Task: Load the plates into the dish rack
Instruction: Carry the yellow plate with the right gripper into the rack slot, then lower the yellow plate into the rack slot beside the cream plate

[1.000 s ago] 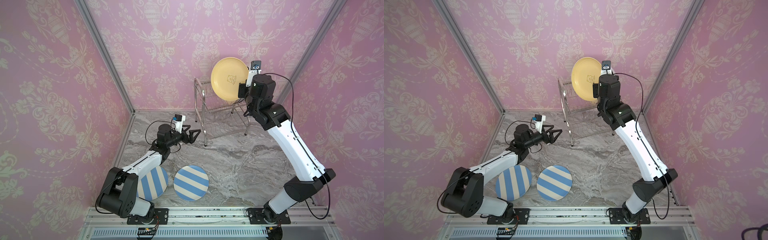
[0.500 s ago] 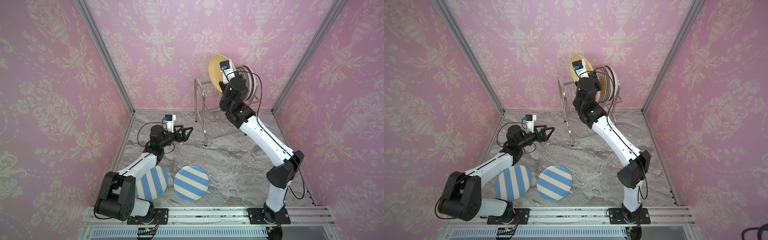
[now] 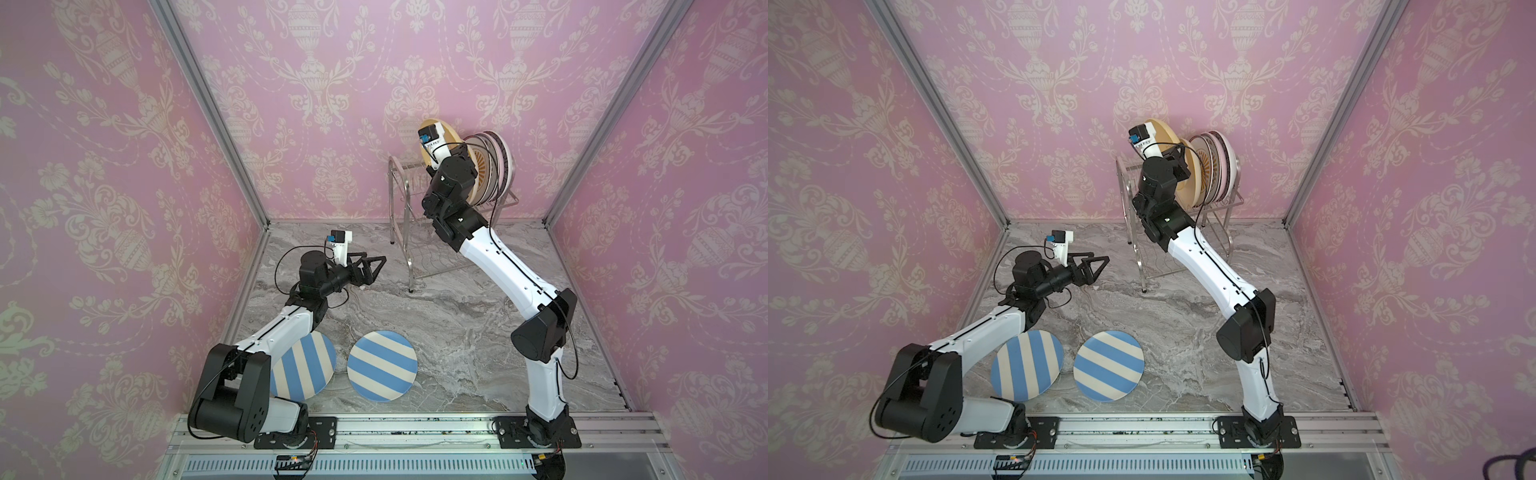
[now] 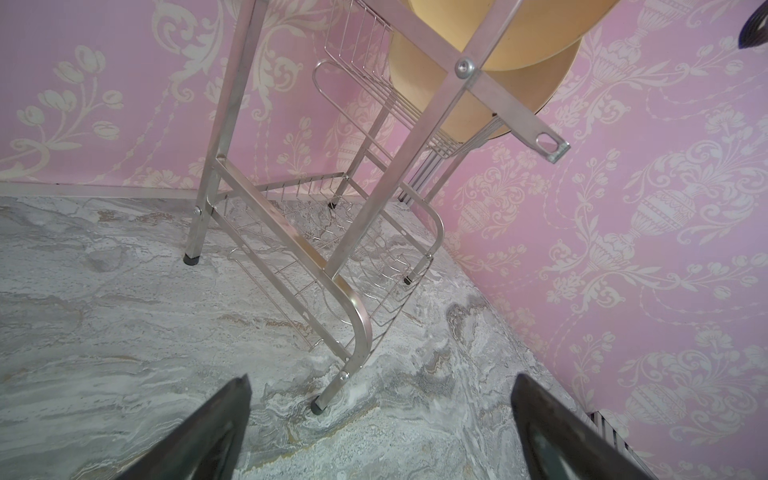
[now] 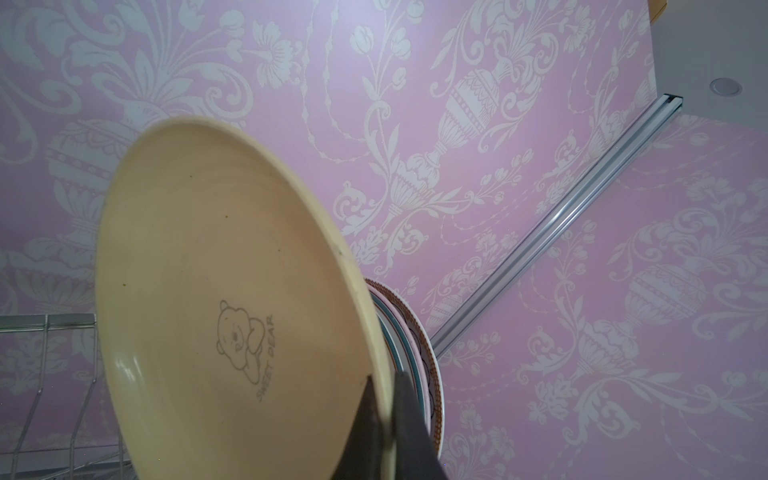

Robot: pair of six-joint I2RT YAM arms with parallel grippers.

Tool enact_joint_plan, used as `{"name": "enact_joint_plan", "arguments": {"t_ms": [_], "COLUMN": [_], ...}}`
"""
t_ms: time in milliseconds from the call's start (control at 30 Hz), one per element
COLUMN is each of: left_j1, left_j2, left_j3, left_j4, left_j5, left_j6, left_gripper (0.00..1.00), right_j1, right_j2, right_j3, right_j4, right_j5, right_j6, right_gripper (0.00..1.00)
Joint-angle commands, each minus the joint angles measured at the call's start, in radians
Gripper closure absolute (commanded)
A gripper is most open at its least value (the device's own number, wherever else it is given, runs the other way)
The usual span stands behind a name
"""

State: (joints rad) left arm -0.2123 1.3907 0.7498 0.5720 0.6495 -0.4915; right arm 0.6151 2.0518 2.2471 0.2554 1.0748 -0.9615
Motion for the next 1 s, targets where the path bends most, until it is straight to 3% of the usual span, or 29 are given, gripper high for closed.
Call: {"name": "enact_joint_plan", "arguments": {"t_ms": [0,667,967], "left_j1": [0.008,0.013,0.014], "left_j2": [-0.012,-0.034,-0.048], "left_j3": [-0.007,0.006,0.006], "left_j4": [-0.027,-0.084,-0.101], "left_j5": [0.023,0.016,0.014], "left_j6": [0.018,0.054,0.064], "left_gripper": [0.01,0.01,0.01], "right_j1": [-0.008,-0.028,-0.041], "right_j2": [0.024,0.084,0.093], "right_j3": [0.068,0.071,0.065], "right_j4": [0.026,0.018,-0.035], "right_j5": [0.034,0.081,0.089], "right_j6": [-0.024,-0.031,0.020], "right_gripper": [1.00,1.00,1.00]}}
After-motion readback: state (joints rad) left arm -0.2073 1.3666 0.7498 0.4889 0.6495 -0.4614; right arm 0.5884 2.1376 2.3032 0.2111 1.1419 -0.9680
